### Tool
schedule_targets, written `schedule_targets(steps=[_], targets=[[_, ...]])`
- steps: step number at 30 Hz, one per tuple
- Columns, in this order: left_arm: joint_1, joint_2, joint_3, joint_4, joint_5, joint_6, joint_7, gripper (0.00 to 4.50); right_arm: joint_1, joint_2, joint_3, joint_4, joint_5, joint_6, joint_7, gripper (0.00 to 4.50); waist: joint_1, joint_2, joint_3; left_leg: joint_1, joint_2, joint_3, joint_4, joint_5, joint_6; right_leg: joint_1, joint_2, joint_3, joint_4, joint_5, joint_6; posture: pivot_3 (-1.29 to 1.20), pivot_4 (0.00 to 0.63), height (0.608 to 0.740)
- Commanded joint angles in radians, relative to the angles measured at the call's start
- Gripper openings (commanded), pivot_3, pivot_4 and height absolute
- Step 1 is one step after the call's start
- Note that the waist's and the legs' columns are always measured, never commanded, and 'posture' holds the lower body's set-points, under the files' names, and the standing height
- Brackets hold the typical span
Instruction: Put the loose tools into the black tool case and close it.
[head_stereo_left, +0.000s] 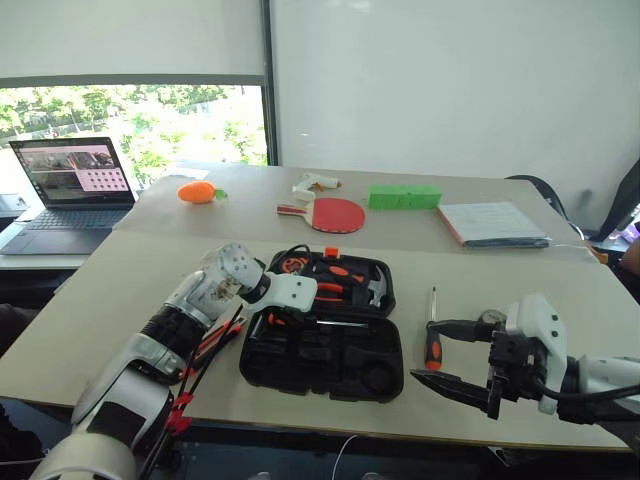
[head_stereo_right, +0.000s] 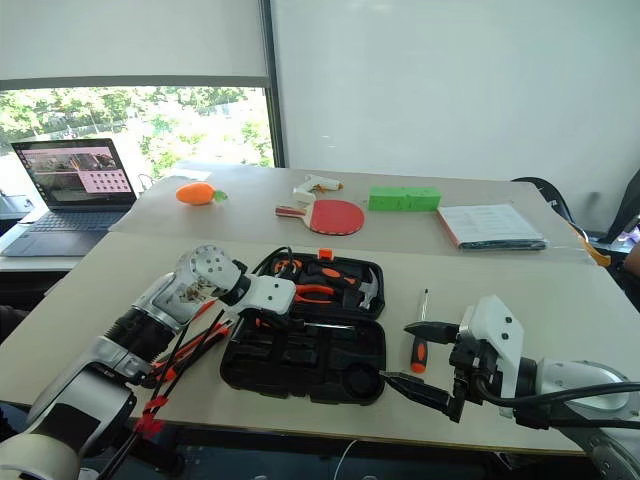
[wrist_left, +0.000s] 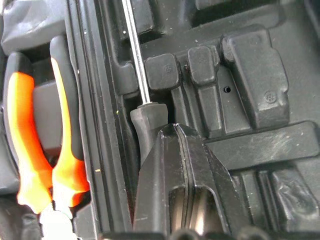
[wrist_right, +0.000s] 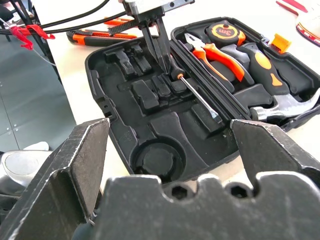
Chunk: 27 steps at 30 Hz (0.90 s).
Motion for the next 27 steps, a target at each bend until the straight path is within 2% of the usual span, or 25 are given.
schedule_targets(steps=[1,5,16,27], targets=[[-0.030,0.018,0.079,-0.069,-0.097,0.084,-0.060,0.04,0.007,0.005,-0.014,-0.017,-0.010,-0.036,0.007,4.50,-0.002,0.000,0.000,-0.001,0.000,0.000,-0.001,0.000,0.000,0.000,0.000,0.000,0.000,0.000,0.000,0.00,0.150,0.738],[-0.046,0.002,0.072,-0.045,-0.076,0.074,-0.037,0.04,-0.008,0.009,0.003,-0.005,-0.020,-0.040,0.004,4.50,-0.001,0.000,0.000,-0.001,0.000,-0.001,-0.002,0.000,0.001,-0.001,0.000,0.000,-0.001,-0.001,0.000,0.00,0.150,0.738],[-0.038,-0.040,-0.016,0.109,0.069,-0.141,0.059,0.04,-0.013,0.020,0.006,-0.011,-0.013,-0.033,-0.012,4.50,0.003,0.000,0.000,0.000,-0.001,-0.001,-0.001,0.000,0.001,0.001,-0.001,0.000,-0.001,-0.001,0.000,0.00,0.150,0.738],[-0.046,-0.074,-0.024,0.179,0.112,-0.185,0.095,0.04,0.035,0.045,0.000,-0.055,-0.001,-0.032,-0.040,4.50,0.007,0.001,-0.001,0.002,-0.002,-0.002,0.001,0.001,0.002,0.005,-0.001,0.001,-0.001,-0.001,0.005,0.00,0.150,0.738]])
